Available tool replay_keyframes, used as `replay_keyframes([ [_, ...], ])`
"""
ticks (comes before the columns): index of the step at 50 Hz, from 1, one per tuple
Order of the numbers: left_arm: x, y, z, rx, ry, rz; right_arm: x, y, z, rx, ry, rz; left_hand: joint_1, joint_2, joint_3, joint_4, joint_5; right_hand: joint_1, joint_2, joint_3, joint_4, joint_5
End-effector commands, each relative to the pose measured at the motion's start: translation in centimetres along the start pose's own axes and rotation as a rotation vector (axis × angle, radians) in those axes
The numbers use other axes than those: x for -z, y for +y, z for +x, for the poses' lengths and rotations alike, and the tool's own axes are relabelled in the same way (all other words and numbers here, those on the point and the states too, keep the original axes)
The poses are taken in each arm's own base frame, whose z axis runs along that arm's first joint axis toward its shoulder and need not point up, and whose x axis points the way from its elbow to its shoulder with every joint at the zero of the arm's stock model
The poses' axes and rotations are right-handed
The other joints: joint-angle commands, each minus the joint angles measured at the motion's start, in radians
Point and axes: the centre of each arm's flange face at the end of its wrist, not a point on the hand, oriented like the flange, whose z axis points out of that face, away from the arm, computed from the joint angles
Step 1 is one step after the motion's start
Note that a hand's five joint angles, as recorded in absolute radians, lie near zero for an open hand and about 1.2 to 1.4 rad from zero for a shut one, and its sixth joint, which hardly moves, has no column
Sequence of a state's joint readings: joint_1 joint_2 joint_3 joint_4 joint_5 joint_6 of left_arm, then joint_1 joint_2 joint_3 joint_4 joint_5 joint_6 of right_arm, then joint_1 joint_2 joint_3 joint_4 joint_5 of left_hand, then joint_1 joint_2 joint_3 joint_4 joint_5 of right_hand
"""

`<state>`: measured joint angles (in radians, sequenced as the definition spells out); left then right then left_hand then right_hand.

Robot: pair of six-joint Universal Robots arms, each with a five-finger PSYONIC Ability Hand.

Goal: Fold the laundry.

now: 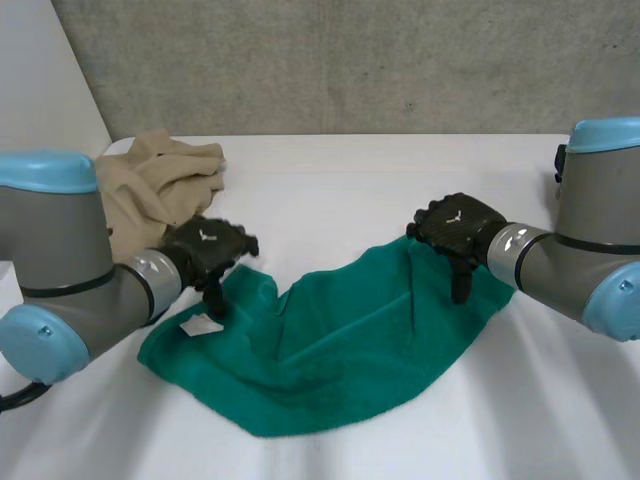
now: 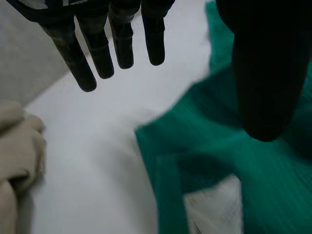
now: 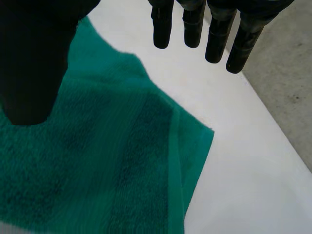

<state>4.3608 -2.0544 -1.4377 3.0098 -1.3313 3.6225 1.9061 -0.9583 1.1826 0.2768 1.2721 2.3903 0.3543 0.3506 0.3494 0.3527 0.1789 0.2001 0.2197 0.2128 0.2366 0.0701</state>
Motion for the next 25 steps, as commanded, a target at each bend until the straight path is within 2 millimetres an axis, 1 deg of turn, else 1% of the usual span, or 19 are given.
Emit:
replay_keyframes([
  [1,0.5,2.3,-0.4,0.008,-0.005,-0.073,-0.1,1.0,-0.3,0.05,-0.016,-0.026,0.074,0.077,0.078,0.075,0.074,-0.026,-0.045,-0.038,-0.062,-0.07],
  [6,0.4,3.3,0.2,0.011,0.01,-0.097,-0.2,1.5,-0.1,0.041,-0.015,-0.039,0.071,0.074,0.076,0.072,0.071,-0.026,-0.045,-0.038,-0.062,-0.07],
  [10,0.2,3.5,0.1,0.012,0.006,-0.099,-0.2,2.0,-0.5,0.034,-0.027,-0.053,0.071,0.074,0.075,0.072,0.071,-0.026,-0.045,-0.038,-0.062,-0.07],
  [14,-0.4,4.0,0.2,0.011,0.004,-0.096,-0.1,2.5,-0.5,0.023,-0.035,-0.07,0.074,0.077,0.078,0.075,0.074,-0.026,-0.045,-0.038,-0.062,-0.07],
  [18,-0.7,4.0,0.1,0.007,-0.003,-0.083,0.1,2.9,-1.0,0.016,-0.048,-0.083,0.085,0.089,0.09,0.087,0.086,-0.026,-0.045,-0.038,-0.062,-0.07],
  [24,-1.3,4.6,0.2,0.012,0.007,-0.1,0.3,3.5,-1.2,0.003,-0.056,-0.102,0.191,0.194,0.196,0.192,0.192,-0.026,-0.045,-0.038,-0.062,-0.07],
  [25,-1.4,4.5,0.2,0.011,0.006,-0.097,0.4,3.6,-1.2,0.002,-0.056,-0.103,0.24,0.244,0.245,0.242,0.241,-0.026,-0.045,-0.038,-0.062,-0.07],
])
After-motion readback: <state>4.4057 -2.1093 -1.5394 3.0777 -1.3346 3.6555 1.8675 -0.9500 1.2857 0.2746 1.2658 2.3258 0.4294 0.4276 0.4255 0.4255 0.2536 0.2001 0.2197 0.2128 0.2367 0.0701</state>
